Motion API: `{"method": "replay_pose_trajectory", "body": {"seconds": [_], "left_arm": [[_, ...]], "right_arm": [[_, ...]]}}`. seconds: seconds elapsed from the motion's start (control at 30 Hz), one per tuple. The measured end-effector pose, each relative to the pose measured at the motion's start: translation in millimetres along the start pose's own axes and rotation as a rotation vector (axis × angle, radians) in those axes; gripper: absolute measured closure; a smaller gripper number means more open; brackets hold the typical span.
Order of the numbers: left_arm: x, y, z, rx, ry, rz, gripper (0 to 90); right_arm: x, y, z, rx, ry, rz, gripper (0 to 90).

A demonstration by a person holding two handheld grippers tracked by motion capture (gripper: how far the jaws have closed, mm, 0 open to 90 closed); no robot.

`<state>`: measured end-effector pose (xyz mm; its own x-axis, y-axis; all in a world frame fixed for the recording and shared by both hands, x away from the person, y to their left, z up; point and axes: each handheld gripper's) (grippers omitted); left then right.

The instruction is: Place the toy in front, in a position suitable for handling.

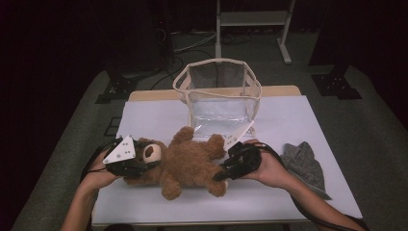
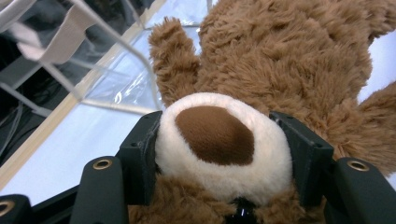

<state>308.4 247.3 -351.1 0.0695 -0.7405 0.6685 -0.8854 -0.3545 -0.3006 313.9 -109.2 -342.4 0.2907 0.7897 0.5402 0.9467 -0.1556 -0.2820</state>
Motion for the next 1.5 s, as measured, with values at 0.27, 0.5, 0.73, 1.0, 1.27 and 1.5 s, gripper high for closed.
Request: {"method": "replay_pose_trajectory", "body": {"seconds": [0.27, 0.5, 0.73, 1.0, 1.27, 1.5], "left_arm": [[38.7, 4.4, 24.8, -0.028, 0.022, 0.044, 37.8], [71.4, 10.1, 60.9, -0.069, 0.026, 0.084, 37.7], [100.7, 23.9, 108.5, -0.124, 0.018, 0.104, 37.4], [96.7, 35.6, 120.2, -0.152, 0.007, 0.076, 36.4], [92.2, 43.7, 116.9, -0.14, -0.002, 0.062, 35.3], [93.7, 45.6, 115.6, -0.141, -0.012, 0.073, 34.9]], "right_arm": [[-26.4, -6.4, -36.0, -0.074, -0.016, 0.019, 72.0], [-61.1, -5.6, -59.5, -0.122, -0.022, 0.071, 71.9], [-116.0, 2.1, -74.7, -0.164, -0.011, 0.158, 71.7], [-148.9, 8.0, -65.3, -0.148, 0.017, 0.207, 69.4], [-149.3, 6.9, -65.8, -0.1, 0.044, 0.199, 48.8], [-130.8, 14.9, -65.2, -0.121, 0.114, 0.171, 42.7]]}}
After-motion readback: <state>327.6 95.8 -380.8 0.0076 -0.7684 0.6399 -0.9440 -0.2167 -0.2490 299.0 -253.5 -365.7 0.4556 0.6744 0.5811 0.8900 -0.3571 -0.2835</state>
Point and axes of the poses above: each handheld gripper's, and its own axes: z roughly forward along the jaws, x roughly out of its top, y roughly to its right, and after that the axes turned 11 degrees about -y, right-handed
